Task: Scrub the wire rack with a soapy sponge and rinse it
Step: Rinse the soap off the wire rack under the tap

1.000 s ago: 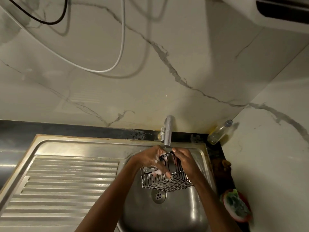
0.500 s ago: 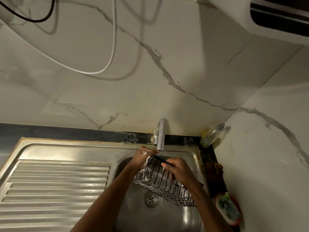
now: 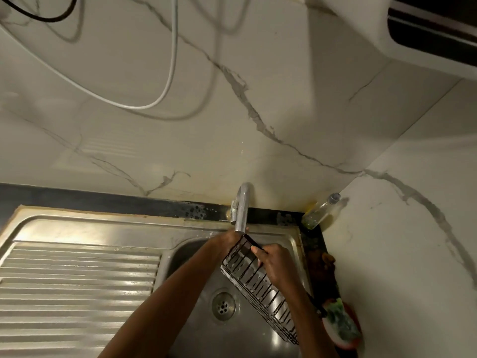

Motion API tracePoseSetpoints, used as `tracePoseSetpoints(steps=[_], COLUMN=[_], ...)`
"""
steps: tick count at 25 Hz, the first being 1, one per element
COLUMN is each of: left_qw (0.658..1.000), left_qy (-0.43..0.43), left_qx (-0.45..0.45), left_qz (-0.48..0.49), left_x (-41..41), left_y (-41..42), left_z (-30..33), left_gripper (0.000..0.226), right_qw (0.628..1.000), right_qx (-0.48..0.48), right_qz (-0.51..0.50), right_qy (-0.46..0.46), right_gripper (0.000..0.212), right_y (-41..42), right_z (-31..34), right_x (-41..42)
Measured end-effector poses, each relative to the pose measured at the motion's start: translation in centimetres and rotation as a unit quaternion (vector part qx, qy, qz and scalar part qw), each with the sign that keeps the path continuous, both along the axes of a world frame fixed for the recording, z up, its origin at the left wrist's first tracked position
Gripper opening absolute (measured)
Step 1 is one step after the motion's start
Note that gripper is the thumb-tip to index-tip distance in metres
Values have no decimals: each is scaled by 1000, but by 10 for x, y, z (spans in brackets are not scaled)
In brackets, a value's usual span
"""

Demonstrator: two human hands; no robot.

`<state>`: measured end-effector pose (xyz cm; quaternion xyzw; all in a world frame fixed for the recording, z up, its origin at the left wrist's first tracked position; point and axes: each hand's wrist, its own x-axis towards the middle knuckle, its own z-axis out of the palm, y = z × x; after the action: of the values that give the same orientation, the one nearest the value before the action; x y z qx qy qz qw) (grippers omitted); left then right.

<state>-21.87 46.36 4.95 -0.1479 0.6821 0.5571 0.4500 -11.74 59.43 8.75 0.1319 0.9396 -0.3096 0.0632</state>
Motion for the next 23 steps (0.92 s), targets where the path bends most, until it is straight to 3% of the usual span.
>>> tracePoseSetpoints(steps=[2, 5, 9, 13, 16, 18, 20, 23], left_qw=[1000, 999, 999, 999, 989, 987, 978, 975], left_qy=[7, -1, -17, 38, 144, 156, 194, 209], left_qx=[-15, 44, -22, -1, -28, -4, -59, -44], left_qz=[6, 23, 28, -11, -24, -25, -46, -58], left_x=[2, 6, 2, -8, -7, -1, 7, 14], left_y=[5, 8, 3, -16, -23, -20, -20, -21], left_z=[-7, -7, -11, 1, 16, 16, 16, 16], left_gripper=[29, 41, 45, 15, 34, 37, 37, 37], right_qw=[997, 986, 984, 979, 981, 981, 981, 981], right_qx=[76, 154, 170, 204, 185, 181, 181, 179], right_qz=[-14, -37, -32, 18, 24, 8, 4, 27], right_qy=[-9, -44, -46, -3, 62, 67, 65, 72], right_gripper=[53, 60, 55, 54, 56, 60, 58, 54], right_y=[-4, -8, -15, -33, -39, -32, -25, -20], right_z=[7, 9, 8, 14, 15, 14, 13, 11], right_x=[1, -4, -4, -4, -1, 1, 7, 11])
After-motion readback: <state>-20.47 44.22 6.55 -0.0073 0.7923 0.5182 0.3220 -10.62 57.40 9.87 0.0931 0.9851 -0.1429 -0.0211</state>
